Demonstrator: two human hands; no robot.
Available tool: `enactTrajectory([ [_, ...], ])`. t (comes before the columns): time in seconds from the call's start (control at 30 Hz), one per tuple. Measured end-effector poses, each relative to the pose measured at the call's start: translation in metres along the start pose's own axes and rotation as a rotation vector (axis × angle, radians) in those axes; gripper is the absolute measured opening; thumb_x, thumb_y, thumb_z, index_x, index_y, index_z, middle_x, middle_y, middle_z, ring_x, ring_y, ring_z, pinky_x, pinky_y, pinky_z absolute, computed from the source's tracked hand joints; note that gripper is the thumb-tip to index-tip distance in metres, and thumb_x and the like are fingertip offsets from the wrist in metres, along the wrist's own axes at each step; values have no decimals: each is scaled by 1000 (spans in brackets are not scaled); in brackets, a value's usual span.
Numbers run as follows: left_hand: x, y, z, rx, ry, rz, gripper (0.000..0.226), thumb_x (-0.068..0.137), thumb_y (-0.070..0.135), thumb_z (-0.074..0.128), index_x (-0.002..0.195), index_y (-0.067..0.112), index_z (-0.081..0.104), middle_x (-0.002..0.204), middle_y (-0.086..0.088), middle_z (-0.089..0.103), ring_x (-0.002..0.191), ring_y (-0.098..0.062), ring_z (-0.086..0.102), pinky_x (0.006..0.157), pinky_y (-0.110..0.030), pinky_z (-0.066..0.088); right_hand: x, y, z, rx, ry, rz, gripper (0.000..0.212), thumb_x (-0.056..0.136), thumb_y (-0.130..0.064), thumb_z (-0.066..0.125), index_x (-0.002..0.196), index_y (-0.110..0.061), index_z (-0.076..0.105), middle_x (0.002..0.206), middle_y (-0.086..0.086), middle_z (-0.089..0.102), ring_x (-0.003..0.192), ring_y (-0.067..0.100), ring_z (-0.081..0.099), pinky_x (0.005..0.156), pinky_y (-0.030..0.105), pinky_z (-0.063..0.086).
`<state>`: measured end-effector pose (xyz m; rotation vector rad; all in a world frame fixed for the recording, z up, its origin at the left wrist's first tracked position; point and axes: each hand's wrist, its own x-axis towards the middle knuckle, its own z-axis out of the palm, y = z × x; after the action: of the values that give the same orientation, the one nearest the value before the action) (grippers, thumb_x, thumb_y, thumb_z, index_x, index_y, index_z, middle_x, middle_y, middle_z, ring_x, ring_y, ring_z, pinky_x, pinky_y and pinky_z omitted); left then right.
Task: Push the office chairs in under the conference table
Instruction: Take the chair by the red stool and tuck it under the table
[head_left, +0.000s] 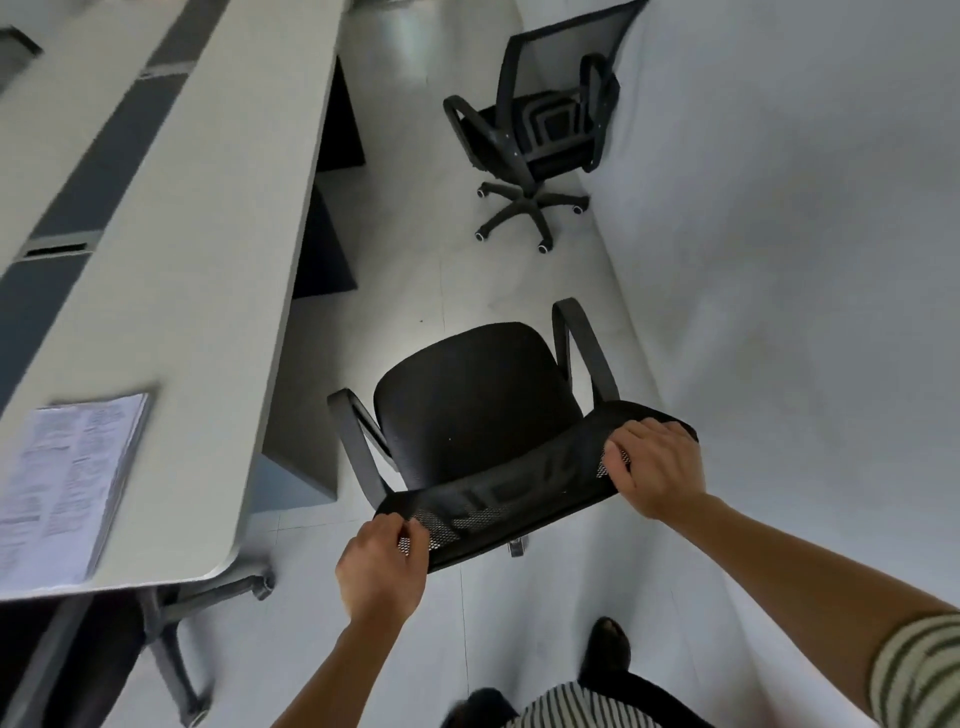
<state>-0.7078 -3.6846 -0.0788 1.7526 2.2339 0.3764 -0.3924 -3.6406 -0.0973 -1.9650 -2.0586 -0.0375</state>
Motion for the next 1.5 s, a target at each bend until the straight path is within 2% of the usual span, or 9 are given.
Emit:
enactTrajectory([
  [0.13, 29, 17, 7, -17, 47, -103, 27, 86, 26, 54, 65, 11, 58, 61, -6, 61, 51, -19, 45, 49, -21, 27, 68, 8, 10, 8, -49, -111, 41, 88, -33, 35, 63, -15, 62, 57, 0, 58, 54, 20, 49, 58, 28, 36],
  [0.3, 71, 30, 10, -44, 151, -123, 30, 79, 30, 46, 58, 11, 55, 54, -4, 57, 45, -16, 39, 47, -12, 18, 143, 6, 27, 35, -64, -219, 41, 87, -33, 34, 66, -14, 63, 58, 1, 59, 54, 20, 50, 57, 29, 38],
  [0.53, 146, 20, 1, -57, 246, -186, 33, 79, 34, 38, 54, 14, 46, 50, 1, 47, 43, -14, 34, 45, -12, 15, 247, -27, 67, 58, -34, -333, 36, 86, -29, 40, 61, -13, 59, 56, 1, 57, 55, 23, 48, 56, 31, 35],
  [0.63, 174, 10, -6, -68, 251, -229, 28, 79, 33, 41, 55, 18, 43, 52, 5, 43, 44, -14, 36, 44, -16, 18, 283, -48, 82, 58, -26, -382, 34, 86, -28, 42, 60, -13, 58, 56, 1, 56, 55, 23, 49, 57, 31, 33],
  [0.8, 216, -10, -10, -62, 260, -309, 34, 77, 39, 34, 56, 16, 48, 54, 0, 52, 47, -20, 42, 46, -24, 30, 338, -81, 102, 77, -12, -471, 34, 86, -25, 44, 58, -11, 55, 54, 2, 54, 53, 25, 48, 55, 32, 33],
  [1.03, 268, -12, -16, -14, 297, -423, 28, 78, 31, 45, 55, 16, 49, 55, 1, 53, 48, -19, 42, 48, -24, 29, 422, -116, 135, 121, -34, -610, 39, 89, -27, 39, 61, -10, 60, 58, 4, 60, 55, 25, 52, 55, 35, 39],
  [1.2, 308, -11, -18, -19, 365, -511, 31, 78, 33, 40, 54, 15, 48, 55, 2, 52, 48, -17, 37, 49, -25, 30, 485, -147, 159, 166, -24, -695, 37, 88, -26, 41, 59, -10, 59, 57, 3, 59, 56, 26, 52, 57, 35, 38],
  [1.33, 339, -10, -19, -22, 379, -631, 31, 77, 34, 40, 54, 14, 47, 55, -1, 53, 49, -24, 46, 46, -29, 38, 534, -177, 178, 202, -56, -767, 34, 87, -26, 43, 58, -13, 58, 58, 1, 59, 58, 26, 53, 59, 37, 39],
  [1.5, 379, 9, -15, -25, 424, -724, 32, 76, 34, 39, 54, 15, 49, 56, 0, 54, 52, -27, 50, 48, -28, 36, 599, -200, 195, 249, -74, -885, 35, 87, -26, 43, 59, -13, 58, 59, 2, 59, 59, 27, 54, 61, 37, 38],
])
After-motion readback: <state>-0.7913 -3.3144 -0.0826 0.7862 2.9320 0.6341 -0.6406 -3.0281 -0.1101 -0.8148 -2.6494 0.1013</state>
